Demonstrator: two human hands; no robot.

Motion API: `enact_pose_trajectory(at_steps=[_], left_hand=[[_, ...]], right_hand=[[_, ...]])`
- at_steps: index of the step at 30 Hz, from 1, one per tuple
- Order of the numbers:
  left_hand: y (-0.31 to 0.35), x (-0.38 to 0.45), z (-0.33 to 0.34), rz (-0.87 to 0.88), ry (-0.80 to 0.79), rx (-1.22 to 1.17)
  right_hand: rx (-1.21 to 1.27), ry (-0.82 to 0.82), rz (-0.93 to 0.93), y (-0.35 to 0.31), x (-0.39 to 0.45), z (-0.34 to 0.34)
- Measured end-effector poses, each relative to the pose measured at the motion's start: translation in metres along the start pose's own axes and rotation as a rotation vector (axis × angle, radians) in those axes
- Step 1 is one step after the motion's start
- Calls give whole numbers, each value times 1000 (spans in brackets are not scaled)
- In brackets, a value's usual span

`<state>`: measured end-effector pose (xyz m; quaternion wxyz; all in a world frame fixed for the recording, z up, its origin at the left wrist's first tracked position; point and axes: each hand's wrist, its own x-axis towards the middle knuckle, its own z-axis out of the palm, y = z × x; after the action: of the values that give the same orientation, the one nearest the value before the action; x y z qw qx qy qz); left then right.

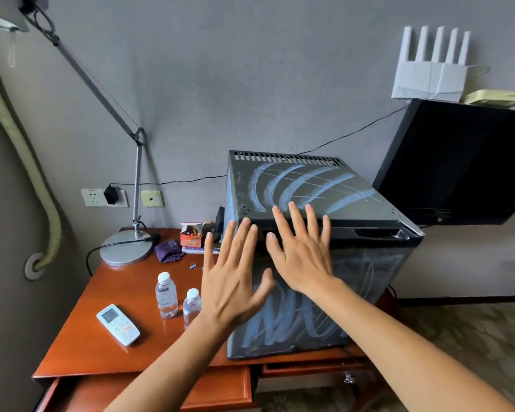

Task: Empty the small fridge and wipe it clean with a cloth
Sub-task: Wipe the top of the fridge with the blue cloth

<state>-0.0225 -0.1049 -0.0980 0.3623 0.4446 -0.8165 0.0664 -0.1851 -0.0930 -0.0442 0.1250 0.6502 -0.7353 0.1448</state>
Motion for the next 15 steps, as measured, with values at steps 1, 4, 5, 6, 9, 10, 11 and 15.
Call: enact_pose_trajectory(at_steps=[1, 4, 5, 6, 9, 10, 11, 15], left_hand=[[2, 1, 2, -6, 1, -3], [14, -2, 4, -51, 30, -5], [21, -4, 5, -54, 40, -8], [29, -8, 8, -35, 48, -15], [64, -33, 29, 135, 60, -58], [78, -45, 42, 196, 42, -88], [95, -56, 57, 241, 1, -121], [162, -87, 138, 311, -294, -147]], right_hand=[[21, 5, -7, 2, 0, 1], [157, 10, -94, 12, -7, -3], [207, 31, -118, 17, -14, -3], [261, 79, -129, 25, -25, -1], [404, 396, -133, 66, -74, 11], [407, 499, -122, 87, -92, 19], [387, 555, -102, 111, -109, 28], [245, 427, 112, 216, -155, 74]])
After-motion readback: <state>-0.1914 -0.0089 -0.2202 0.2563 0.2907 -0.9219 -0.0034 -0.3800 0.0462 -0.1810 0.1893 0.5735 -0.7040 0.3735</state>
